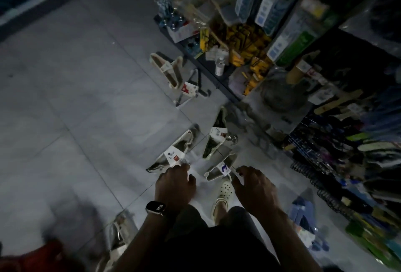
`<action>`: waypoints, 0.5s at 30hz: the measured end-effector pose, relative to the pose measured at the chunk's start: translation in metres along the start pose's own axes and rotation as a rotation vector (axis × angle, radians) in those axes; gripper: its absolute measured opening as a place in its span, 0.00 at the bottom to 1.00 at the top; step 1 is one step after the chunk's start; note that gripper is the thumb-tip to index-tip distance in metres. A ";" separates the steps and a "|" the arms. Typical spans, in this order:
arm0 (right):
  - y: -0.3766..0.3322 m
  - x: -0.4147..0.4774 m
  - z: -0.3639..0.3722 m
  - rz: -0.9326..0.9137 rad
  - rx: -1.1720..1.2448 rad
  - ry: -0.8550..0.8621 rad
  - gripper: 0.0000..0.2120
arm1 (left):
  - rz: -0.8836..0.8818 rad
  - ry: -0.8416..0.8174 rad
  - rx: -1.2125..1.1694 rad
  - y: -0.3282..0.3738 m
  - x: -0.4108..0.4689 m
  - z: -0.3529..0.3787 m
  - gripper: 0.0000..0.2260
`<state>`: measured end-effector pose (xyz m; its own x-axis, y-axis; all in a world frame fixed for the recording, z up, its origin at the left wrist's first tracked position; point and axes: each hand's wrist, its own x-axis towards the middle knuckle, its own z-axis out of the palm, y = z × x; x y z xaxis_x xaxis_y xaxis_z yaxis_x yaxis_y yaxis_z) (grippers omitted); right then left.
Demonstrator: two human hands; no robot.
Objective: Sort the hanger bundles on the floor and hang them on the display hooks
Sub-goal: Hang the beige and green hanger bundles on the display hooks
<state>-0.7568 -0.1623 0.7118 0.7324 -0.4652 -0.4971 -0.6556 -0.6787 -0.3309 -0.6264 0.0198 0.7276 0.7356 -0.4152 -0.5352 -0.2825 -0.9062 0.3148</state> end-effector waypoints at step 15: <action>0.007 0.126 0.078 -0.447 -0.337 -0.206 0.10 | -0.257 -0.067 -0.110 -0.019 0.077 0.114 0.12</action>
<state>-0.6829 -0.1811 0.5840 0.8513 0.0043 -0.5246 -0.1727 -0.9419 -0.2880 -0.6347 -0.0044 0.5912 0.7310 -0.1805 -0.6581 -0.0208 -0.9698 0.2429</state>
